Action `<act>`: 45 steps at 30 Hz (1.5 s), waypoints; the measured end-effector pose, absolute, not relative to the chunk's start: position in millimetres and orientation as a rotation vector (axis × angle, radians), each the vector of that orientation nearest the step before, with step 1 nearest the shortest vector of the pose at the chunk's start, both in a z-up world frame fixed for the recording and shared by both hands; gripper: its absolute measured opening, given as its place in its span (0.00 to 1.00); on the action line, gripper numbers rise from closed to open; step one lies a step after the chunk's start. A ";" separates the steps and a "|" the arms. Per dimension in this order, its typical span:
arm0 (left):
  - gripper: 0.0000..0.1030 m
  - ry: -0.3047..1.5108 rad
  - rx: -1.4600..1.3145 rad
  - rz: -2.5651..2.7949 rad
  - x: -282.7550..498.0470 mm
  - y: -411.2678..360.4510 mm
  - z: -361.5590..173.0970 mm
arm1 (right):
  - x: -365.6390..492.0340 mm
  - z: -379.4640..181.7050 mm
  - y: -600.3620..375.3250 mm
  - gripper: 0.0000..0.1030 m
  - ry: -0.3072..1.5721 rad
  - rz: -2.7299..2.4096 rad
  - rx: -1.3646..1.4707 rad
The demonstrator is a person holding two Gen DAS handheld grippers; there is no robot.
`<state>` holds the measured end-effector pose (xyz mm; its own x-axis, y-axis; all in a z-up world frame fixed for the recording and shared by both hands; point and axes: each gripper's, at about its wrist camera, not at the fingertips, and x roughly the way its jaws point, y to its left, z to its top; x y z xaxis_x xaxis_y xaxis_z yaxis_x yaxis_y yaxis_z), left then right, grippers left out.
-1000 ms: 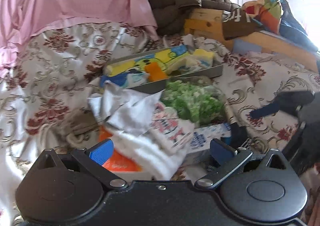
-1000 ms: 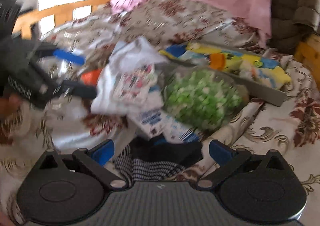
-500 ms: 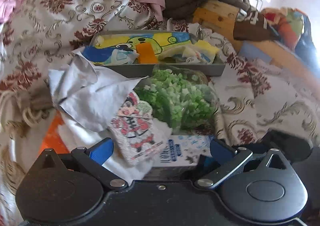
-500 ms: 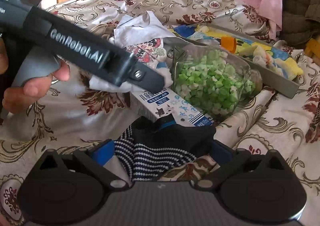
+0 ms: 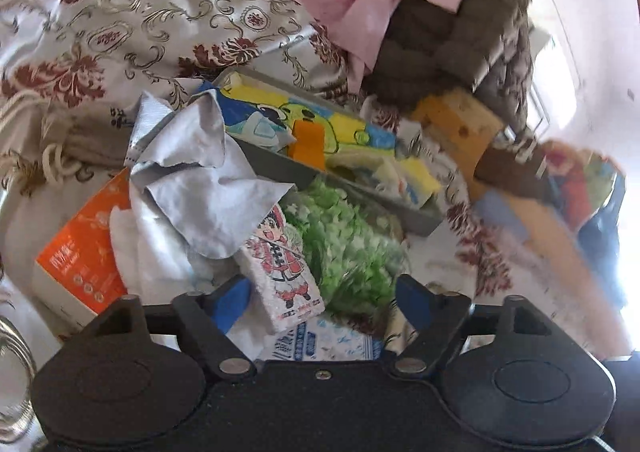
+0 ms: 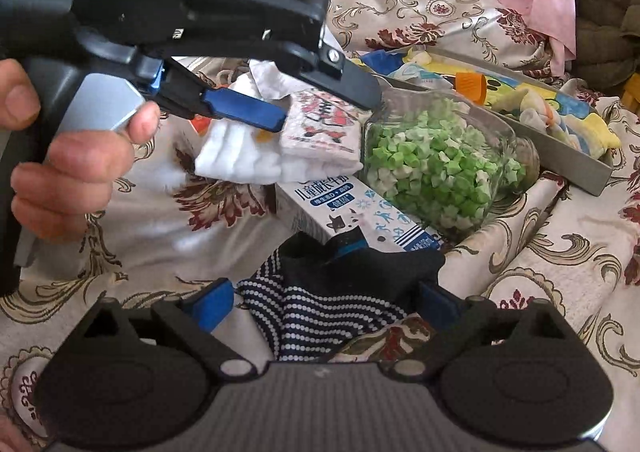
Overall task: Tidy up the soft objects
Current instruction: 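Grasp the cartoon-girl packet with the left tool while the right tool grasps the striped sock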
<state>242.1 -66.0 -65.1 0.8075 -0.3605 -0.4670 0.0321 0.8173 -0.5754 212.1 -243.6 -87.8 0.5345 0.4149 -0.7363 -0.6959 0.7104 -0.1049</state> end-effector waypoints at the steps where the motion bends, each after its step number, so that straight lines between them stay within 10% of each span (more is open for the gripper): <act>1: 0.77 0.593 -0.597 -0.218 242.7 -65.4 -65.1 | 212.2 -87.8 -243.7 0.96 0.749 0.684 -0.415; 45: 0.44 0.641 -0.993 -0.192 252.4 -38.3 -101.5 | 208.6 -91.2 -241.7 0.71 0.829 0.810 -0.364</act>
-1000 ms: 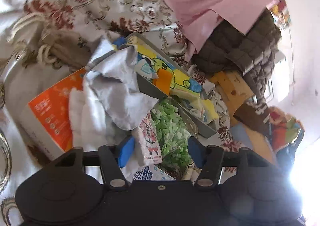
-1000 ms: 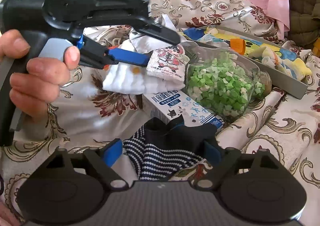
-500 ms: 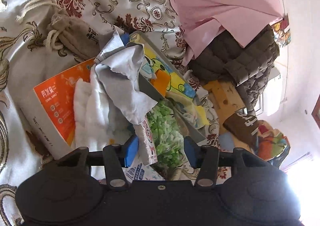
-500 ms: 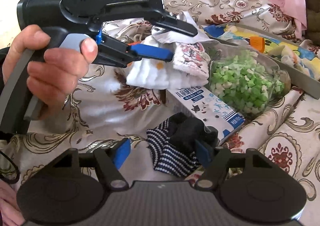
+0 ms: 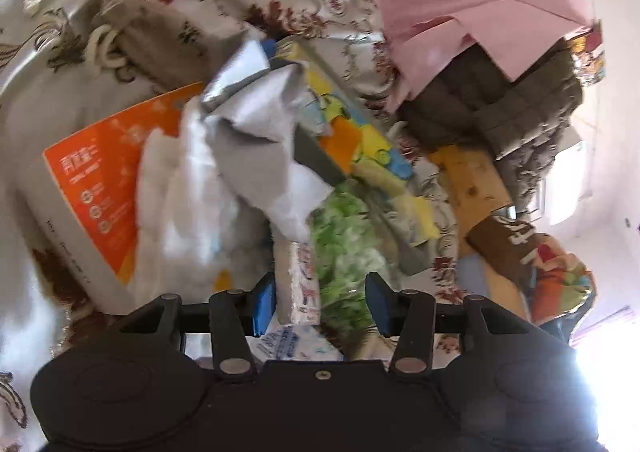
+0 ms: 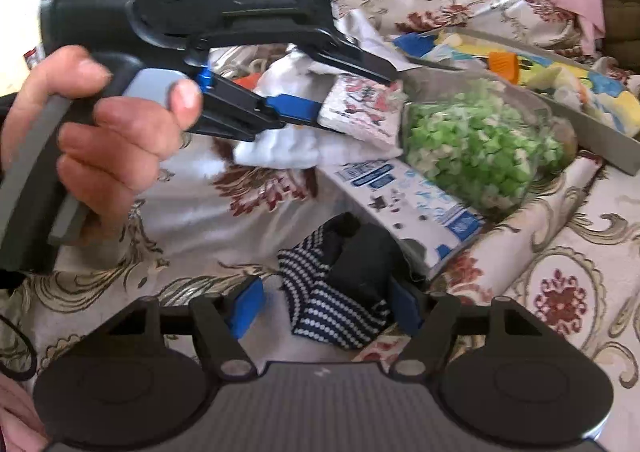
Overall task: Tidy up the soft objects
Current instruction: 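Grasp the cartoon-girl packet with the left tool while the right tool grasps the striped sock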
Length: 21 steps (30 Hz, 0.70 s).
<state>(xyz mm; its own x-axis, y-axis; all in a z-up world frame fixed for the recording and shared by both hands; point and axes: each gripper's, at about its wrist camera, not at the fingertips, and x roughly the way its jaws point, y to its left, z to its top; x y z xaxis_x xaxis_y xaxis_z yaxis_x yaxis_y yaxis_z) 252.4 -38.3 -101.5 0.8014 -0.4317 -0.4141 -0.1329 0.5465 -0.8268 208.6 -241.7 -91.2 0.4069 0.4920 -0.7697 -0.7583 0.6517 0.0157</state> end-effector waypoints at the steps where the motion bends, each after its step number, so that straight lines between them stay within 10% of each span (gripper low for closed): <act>1: 0.44 0.643 -0.997 -0.191 254.1 -36.9 -102.6 | 208.6 -90.4 -242.0 0.71 0.824 0.815 -0.360; 13: 0.16 0.704 -0.927 -0.141 268.0 -42.8 -102.0 | 210.7 -95.6 -236.1 0.68 0.843 0.801 -0.356; 21: 0.16 0.713 -0.874 -0.138 264.7 -43.4 -99.1 | 210.7 -101.0 -228.2 0.63 0.824 0.759 -0.401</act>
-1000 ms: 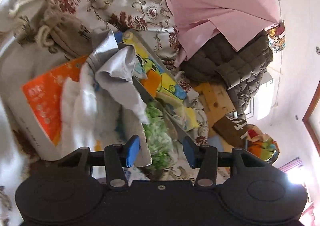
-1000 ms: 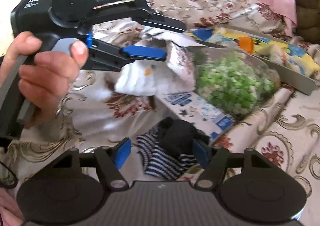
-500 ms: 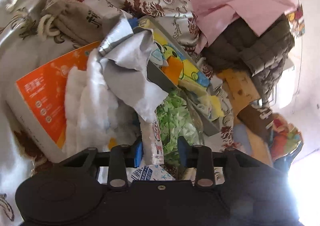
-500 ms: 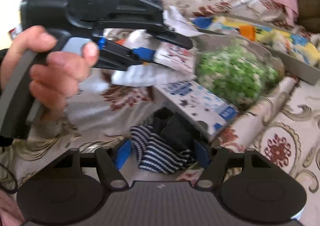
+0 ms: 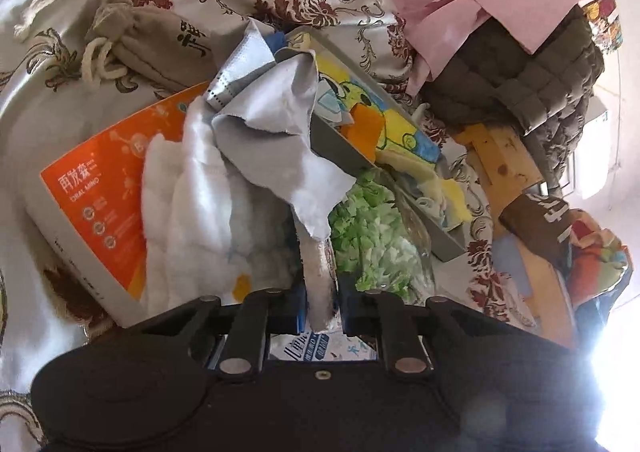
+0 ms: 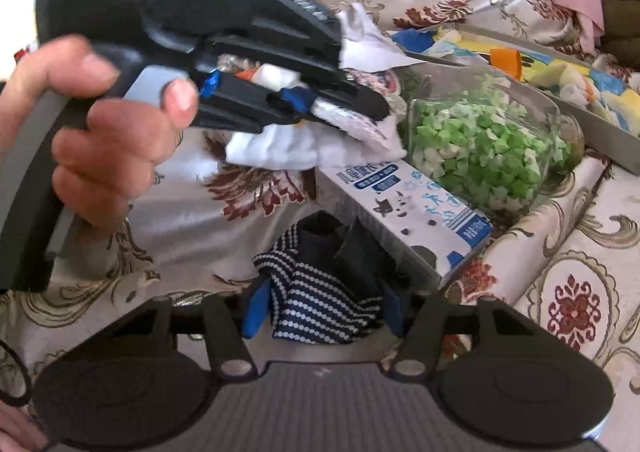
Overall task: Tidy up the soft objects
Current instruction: 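Grasp the cartoon-girl packet with the left tool while the right tool grasps the striped sock, then carry the packet and sock onto the frog-drawing tray and open both tools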
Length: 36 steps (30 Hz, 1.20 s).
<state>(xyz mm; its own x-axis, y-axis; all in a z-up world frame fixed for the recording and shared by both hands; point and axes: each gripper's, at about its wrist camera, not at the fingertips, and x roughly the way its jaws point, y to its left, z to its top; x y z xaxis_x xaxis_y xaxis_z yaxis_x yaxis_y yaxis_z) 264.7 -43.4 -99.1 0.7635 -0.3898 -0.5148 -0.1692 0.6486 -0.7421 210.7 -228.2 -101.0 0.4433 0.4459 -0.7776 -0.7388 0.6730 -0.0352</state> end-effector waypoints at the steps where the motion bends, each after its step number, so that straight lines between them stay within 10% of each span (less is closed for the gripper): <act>1: 0.16 0.719 -0.871 -0.139 265.9 -43.8 -99.4 | 209.6 -102.3 -225.6 0.64 0.818 0.757 -0.414; 13: 0.10 0.750 -0.857 -0.185 237.1 -39.7 -95.6 | 199.5 -97.5 -225.1 0.15 0.741 0.716 -0.456; 36: 0.11 0.545 -0.602 -0.291 201.9 -60.8 -28.0 | 216.3 -43.4 -273.4 0.13 0.541 0.539 -0.130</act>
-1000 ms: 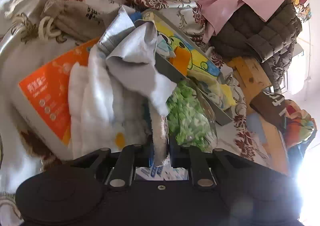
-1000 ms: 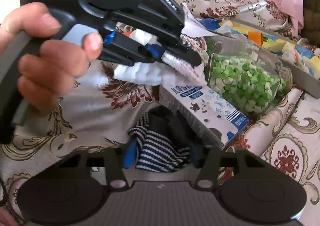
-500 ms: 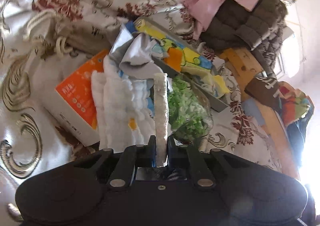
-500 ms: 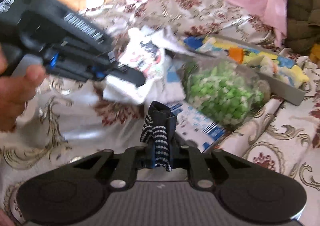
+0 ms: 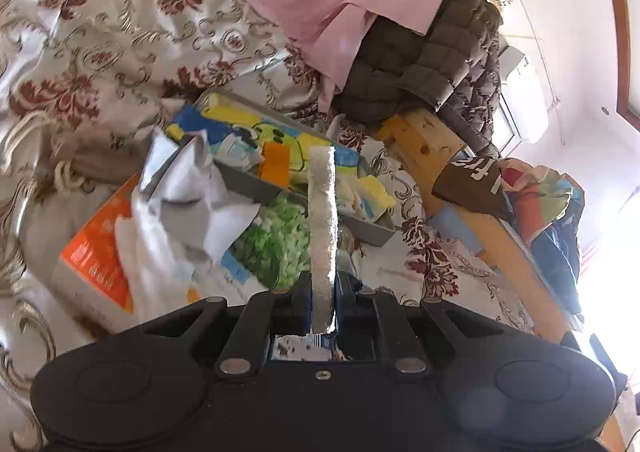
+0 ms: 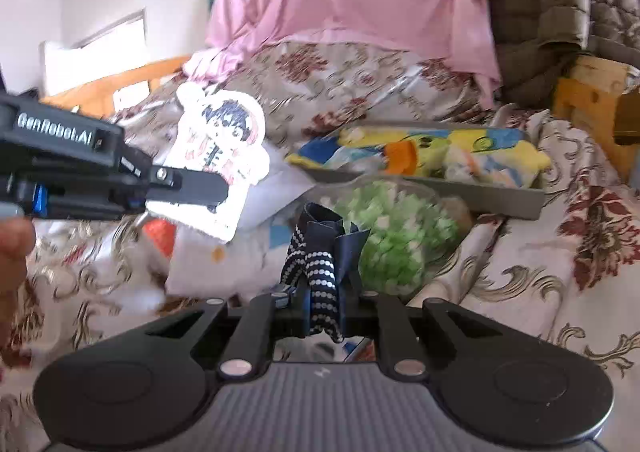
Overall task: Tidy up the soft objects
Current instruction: 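Carry the packet and sock onto the frog-drawing tray and open both tools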
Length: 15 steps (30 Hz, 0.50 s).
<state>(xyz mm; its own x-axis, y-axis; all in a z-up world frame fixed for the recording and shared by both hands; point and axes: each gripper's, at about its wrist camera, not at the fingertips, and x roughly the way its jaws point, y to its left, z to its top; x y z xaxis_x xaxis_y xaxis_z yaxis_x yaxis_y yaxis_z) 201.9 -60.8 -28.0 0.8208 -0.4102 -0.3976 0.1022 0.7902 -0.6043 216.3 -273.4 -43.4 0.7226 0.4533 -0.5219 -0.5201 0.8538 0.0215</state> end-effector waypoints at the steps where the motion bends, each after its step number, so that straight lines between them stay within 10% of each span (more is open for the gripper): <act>1: 0.11 0.539 -0.592 -0.290 204.4 -62.0 -26.5 | 219.2 -41.6 -274.4 0.13 0.536 0.528 -0.118; 15: 0.11 0.530 -0.544 -0.319 296.1 -57.7 -15.1 | 331.8 -6.2 -290.8 0.14 0.382 0.467 0.145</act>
<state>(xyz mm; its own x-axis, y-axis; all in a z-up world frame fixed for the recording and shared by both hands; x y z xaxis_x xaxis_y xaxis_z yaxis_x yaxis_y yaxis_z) 296.1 -57.7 -15.1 0.8193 -0.4201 -0.3902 0.1478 0.8123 -0.5642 331.8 -290.8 -6.2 0.8238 0.4640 -0.3256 -0.4104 0.8844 0.2221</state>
